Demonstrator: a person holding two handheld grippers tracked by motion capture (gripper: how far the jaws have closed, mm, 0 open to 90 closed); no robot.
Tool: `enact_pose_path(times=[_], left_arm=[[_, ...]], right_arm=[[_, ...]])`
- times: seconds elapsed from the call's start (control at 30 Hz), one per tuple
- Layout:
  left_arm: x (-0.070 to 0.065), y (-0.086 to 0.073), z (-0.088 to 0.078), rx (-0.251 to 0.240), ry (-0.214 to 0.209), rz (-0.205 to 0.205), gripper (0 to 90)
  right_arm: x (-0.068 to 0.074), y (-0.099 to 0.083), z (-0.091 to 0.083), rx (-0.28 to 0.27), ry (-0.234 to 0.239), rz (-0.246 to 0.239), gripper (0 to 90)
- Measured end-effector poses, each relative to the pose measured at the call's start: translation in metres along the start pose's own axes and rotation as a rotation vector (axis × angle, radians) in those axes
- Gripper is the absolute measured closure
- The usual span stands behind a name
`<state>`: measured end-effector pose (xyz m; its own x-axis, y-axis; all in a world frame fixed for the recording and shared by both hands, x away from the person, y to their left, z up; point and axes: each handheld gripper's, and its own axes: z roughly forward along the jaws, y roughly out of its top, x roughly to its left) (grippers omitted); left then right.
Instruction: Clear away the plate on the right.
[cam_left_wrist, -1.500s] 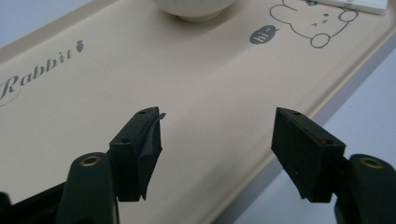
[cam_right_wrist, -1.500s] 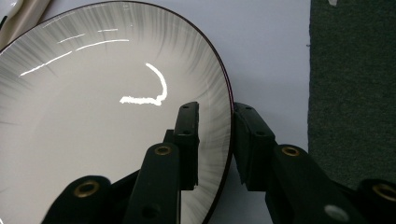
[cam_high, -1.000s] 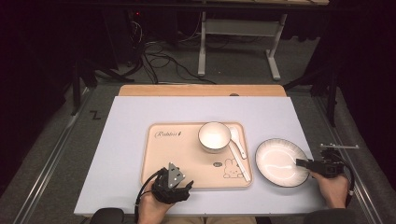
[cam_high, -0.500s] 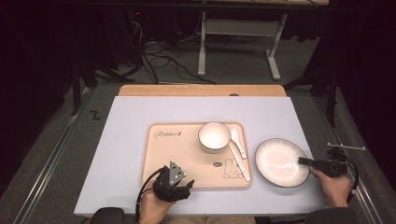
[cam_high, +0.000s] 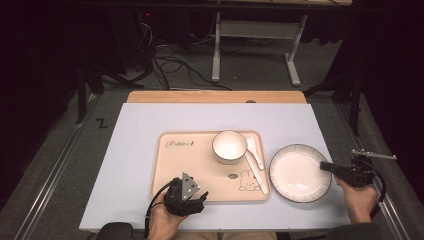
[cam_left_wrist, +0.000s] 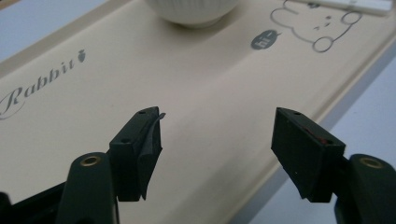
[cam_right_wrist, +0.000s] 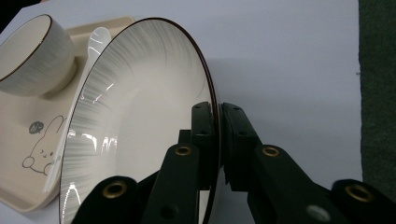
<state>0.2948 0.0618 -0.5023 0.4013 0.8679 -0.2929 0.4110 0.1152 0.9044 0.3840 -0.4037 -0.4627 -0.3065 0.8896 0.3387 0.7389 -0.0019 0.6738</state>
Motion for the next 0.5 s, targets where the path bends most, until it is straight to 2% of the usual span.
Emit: enact_pose_path(times=[0.07, 0.17, 0.37, 0.5], left_arm=[[0.003, 0.000, 0.003, 0.027, 0.028, -0.010, 34.0], [0.004, 0.002, 0.005, 0.046, 0.035, -0.036, 34.2], [0.001, 0.001, 0.003, 0.045, 0.028, -0.026, 35.0], [-0.001, 0.002, 0.002, 0.029, 0.018, -0.023, 34.7]], right_arm=[[0.004, 0.001, -0.002, -0.008, -0.005, -0.020, 85.6], [0.009, 0.002, -0.004, -0.026, -0.017, -0.049, 85.7], [0.011, 0.003, -0.009, -0.042, -0.032, -0.077, 85.7], [0.011, 0.004, -0.012, -0.058, -0.031, -0.075, 85.7]])
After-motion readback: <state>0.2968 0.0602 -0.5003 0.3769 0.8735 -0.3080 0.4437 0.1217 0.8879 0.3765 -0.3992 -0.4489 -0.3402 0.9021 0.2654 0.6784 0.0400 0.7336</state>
